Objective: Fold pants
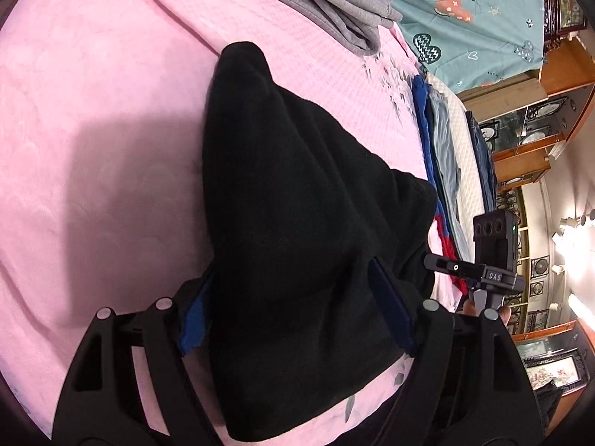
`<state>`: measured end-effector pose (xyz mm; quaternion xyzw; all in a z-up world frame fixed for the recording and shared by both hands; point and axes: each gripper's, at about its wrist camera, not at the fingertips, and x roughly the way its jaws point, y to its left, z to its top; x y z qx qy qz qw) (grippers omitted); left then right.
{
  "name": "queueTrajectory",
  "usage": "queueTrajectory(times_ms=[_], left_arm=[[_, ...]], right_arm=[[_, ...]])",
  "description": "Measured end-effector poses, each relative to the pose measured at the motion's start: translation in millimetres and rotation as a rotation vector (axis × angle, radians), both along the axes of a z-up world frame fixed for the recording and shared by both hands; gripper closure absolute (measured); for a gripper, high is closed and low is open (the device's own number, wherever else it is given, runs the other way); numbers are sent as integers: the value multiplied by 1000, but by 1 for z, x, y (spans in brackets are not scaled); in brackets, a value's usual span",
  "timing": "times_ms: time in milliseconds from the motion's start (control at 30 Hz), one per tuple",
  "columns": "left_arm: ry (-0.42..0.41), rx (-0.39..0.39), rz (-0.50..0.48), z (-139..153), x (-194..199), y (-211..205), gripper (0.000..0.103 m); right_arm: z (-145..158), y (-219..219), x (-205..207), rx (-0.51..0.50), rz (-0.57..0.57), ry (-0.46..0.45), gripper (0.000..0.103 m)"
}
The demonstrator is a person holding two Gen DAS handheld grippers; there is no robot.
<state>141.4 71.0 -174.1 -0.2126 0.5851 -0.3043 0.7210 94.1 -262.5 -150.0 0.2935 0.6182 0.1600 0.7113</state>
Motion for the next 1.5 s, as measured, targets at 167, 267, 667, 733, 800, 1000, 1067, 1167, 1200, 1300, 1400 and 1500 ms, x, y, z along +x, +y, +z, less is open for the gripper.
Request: queueTrajectory(times_ms=[167, 267, 667, 733, 800, 1000, 1067, 1167, 1200, 1300, 1400, 1500], left_arm=[[1, 25, -7, 0, 4, -10, 28], [4, 59, 0, -2, 5, -15, 54], [-183, 20, 21, 56, -29, -16, 67], [-201, 15, 24, 67, -28, -16, 68], [-229, 19, 24, 83, -22, -17, 68], [-275, 83, 54, 132, 49, -32, 69], [-295, 92, 66, 152, 89, -38, 69], [-359, 125, 83, 185, 153, -51, 69], [-371, 131, 83, 191, 173, -56, 69], [-374, 131, 102, 198, 247, -70, 69], [-350, 145, 116, 184, 304, -82, 69], [-332, 202, 122, 155, 336, -86, 69]], right_arm=[[-3, 20, 23, 60, 99, -54, 15], [-3, 28, 37, 53, 87, -85, 23], [54, 51, -8, -203, 81, -308, 71], [64, 49, -12, -201, 67, -333, 71], [74, 49, -11, -195, 64, -359, 71], [106, 57, 44, -245, 108, -425, 71], [118, 61, 81, -267, 114, -442, 71], [142, 61, 140, -293, 121, -479, 71], [151, 59, 163, -300, 112, -495, 71], [170, 55, 228, -332, 86, -538, 71], [167, 47, 287, -356, 55, -537, 71], [143, 40, 338, -371, 42, -509, 71]])
